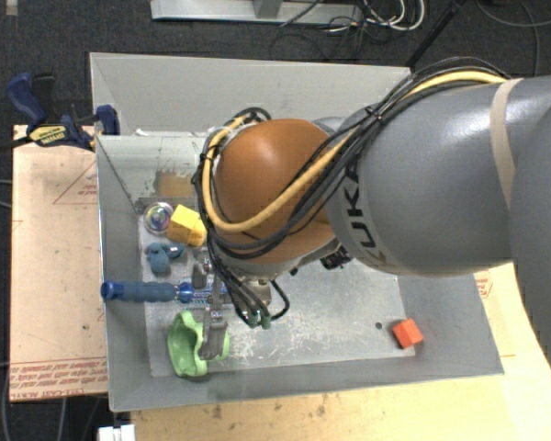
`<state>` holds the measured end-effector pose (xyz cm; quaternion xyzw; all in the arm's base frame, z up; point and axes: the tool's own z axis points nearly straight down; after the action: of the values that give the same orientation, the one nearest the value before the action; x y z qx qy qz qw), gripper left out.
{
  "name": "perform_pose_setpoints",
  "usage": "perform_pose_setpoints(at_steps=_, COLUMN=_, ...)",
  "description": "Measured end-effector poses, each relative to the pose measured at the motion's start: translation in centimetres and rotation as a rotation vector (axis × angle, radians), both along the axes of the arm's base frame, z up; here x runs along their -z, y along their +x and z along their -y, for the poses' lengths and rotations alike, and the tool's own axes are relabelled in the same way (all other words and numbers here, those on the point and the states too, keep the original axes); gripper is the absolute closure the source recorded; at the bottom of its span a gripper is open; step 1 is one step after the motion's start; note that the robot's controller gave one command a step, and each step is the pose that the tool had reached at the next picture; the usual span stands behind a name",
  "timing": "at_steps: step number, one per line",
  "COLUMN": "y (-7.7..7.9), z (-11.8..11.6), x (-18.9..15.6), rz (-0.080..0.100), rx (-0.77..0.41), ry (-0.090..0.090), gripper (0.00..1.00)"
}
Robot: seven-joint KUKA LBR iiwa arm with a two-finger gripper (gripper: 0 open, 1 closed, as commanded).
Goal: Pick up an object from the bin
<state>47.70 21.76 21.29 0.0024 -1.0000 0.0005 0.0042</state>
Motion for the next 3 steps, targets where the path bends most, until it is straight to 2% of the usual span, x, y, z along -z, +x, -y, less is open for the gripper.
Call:
perform_pose_setpoints(at_steps=1, y=1.9, z=1.5, x=12.5, rz=0.003, rx=-0.560, ry=0.003, gripper=0.00)
perform_pose_setpoints(at_steps=2, y=3.4, z=3.5, x=14.1, rz=0.020, rx=-0.938, ry=0.005, gripper=0.00)
perform_pose_setpoints(at_steps=3, y=3.1, z=3.4, x=14.2, rz=0.013, rx=-0.941, ry=0.006, gripper=1.00)
